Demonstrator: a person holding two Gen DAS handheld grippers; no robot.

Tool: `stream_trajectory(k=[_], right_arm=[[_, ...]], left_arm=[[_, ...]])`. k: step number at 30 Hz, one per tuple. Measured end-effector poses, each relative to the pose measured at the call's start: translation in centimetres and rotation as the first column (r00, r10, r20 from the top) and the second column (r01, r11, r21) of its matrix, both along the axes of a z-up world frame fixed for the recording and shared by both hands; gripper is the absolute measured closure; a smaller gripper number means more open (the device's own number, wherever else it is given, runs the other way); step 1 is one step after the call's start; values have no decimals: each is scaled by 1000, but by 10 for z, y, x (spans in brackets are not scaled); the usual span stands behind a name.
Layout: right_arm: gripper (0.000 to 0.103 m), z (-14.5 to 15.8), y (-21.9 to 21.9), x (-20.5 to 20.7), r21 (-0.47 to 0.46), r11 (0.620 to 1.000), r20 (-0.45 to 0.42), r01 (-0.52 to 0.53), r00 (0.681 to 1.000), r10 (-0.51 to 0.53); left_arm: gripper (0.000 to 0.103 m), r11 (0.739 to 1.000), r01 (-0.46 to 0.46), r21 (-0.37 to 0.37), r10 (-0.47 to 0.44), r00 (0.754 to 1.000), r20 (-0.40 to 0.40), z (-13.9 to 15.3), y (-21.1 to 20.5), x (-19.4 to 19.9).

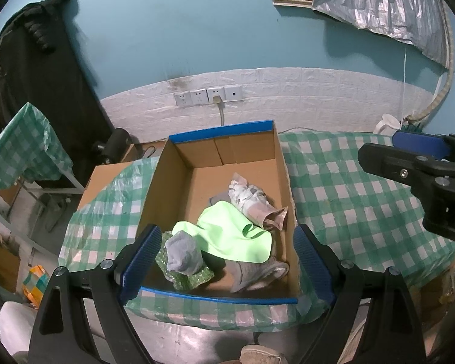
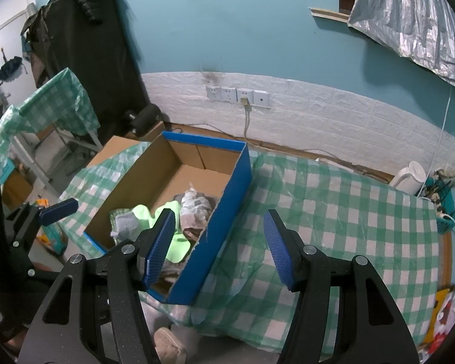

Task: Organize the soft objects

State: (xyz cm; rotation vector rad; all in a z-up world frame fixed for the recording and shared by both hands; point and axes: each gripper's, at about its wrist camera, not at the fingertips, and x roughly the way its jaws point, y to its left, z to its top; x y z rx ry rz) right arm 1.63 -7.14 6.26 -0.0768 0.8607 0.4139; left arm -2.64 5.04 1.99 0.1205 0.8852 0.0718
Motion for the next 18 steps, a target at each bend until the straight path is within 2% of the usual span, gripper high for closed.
stream_trajectory(k=[18], right_arm=[[43, 3, 4, -3, -2, 1000, -1, -5, 1000, 5]], left_arm=[[13, 1000, 4, 0, -4, 1000, 3, 1, -3, -1]])
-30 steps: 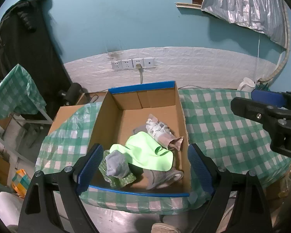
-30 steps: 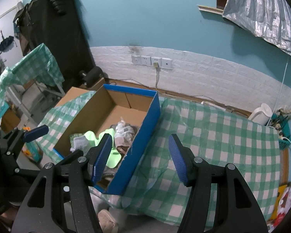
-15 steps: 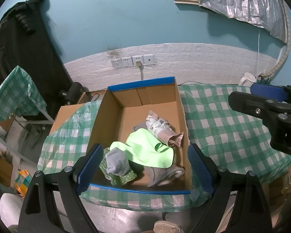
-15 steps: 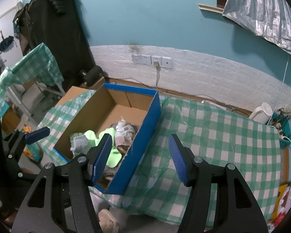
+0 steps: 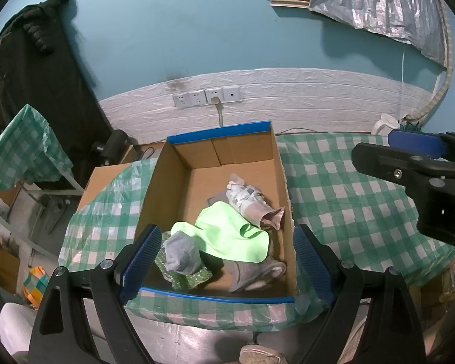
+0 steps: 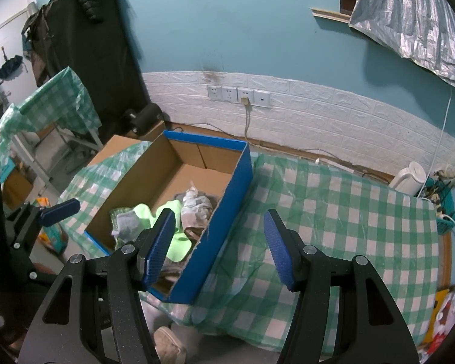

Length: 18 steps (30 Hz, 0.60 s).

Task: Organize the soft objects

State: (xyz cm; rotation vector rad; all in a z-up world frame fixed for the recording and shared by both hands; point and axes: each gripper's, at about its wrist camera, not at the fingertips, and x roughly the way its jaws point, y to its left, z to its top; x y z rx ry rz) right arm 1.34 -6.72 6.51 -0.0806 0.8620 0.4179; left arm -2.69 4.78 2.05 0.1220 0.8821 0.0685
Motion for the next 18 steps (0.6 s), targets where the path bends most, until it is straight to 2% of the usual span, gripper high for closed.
stream_trajectory(k=[18], right_arm=[[43, 1, 2, -1, 1, 1000, -1, 0, 1000, 0]], left_arm=[[13, 1000, -2, -1, 2, 1000, -2, -1, 0, 0]])
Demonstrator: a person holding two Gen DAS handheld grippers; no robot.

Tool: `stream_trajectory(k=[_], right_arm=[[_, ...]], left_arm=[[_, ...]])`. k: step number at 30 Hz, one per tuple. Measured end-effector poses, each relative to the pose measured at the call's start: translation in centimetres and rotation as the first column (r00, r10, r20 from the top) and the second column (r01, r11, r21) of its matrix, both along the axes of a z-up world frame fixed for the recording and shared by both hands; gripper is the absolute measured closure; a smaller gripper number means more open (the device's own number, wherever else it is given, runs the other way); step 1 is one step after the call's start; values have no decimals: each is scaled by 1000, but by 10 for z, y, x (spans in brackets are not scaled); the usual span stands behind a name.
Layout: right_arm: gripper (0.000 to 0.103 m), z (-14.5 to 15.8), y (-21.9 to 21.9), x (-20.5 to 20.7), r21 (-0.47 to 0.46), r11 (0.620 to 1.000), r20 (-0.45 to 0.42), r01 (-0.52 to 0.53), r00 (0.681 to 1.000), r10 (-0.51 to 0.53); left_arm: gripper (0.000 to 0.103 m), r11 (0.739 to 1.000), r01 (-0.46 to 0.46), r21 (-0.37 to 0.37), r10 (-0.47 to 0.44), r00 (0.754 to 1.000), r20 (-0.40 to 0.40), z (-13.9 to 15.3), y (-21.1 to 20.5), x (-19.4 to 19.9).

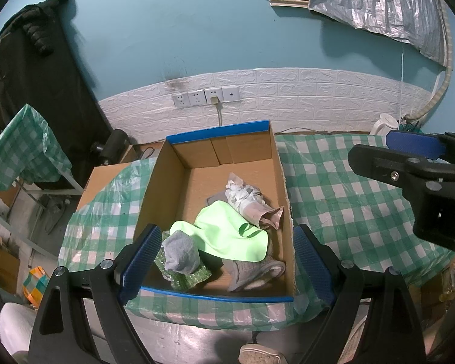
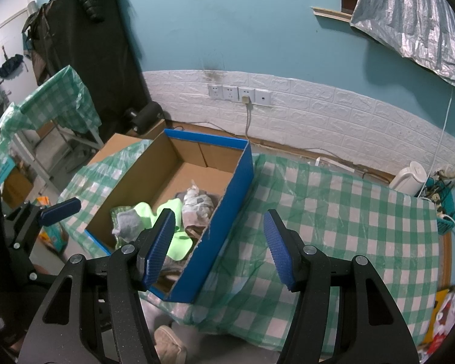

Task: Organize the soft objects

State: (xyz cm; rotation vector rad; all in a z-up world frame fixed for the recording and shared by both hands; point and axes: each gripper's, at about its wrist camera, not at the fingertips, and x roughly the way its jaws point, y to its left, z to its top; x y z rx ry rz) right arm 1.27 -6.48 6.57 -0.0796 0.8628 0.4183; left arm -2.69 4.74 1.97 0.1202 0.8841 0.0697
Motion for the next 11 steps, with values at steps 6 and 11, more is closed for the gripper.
stream_trajectory(k=[6, 11], right_arm=[[43, 0, 0, 0, -1, 1000, -1, 1, 1000, -1], [43, 0, 0, 0, -1, 1000, -1, 0, 1000, 0]], left_arm=[[13, 1000, 2, 0, -2, 1000, 1, 1, -1, 0], [13, 1000, 1, 1, -1, 1000, 0, 1, -2, 0]])
